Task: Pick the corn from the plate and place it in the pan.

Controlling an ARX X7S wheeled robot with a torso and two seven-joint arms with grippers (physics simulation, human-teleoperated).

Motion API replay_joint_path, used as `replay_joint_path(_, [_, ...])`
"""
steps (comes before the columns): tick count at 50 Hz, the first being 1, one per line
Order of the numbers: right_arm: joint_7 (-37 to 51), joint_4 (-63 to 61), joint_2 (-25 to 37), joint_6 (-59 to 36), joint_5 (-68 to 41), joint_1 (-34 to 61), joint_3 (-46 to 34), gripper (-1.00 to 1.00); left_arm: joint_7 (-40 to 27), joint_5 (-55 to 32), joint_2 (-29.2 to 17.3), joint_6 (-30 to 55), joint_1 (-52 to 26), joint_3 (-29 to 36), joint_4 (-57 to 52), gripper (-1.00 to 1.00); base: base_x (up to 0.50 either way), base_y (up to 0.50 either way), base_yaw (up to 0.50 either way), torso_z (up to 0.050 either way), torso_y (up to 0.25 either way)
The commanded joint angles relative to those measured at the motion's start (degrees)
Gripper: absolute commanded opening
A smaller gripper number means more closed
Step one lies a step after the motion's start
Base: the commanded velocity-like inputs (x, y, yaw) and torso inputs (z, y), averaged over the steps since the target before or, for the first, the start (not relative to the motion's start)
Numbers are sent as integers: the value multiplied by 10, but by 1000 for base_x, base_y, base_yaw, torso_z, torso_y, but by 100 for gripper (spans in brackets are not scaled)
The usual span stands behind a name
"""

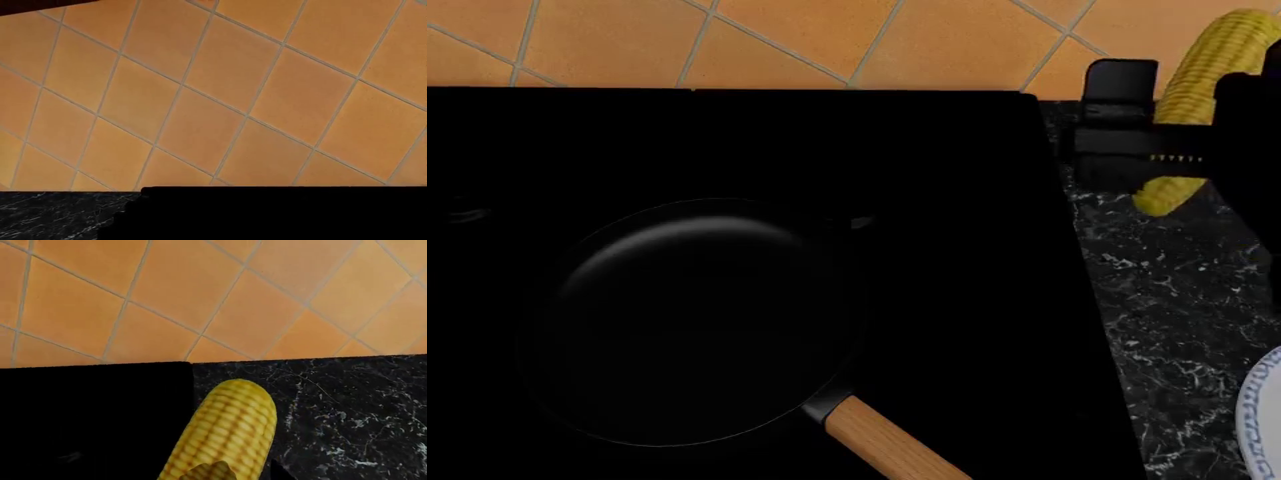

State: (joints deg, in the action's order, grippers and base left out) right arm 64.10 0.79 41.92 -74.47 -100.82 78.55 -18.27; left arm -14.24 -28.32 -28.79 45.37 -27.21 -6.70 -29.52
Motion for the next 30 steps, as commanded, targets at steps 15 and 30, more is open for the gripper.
replay_joint_path(15, [-108,29,-123,19,93,24,-75,-100,-7,-2,-3,8,-8,7,-4,100,0,0,0,0,1])
replay_joint_path(30, [-143,47,-174,32,108,23,-104,-100,-6,-4,-7,6,-5,3,-2,100,0,0,0,0,0])
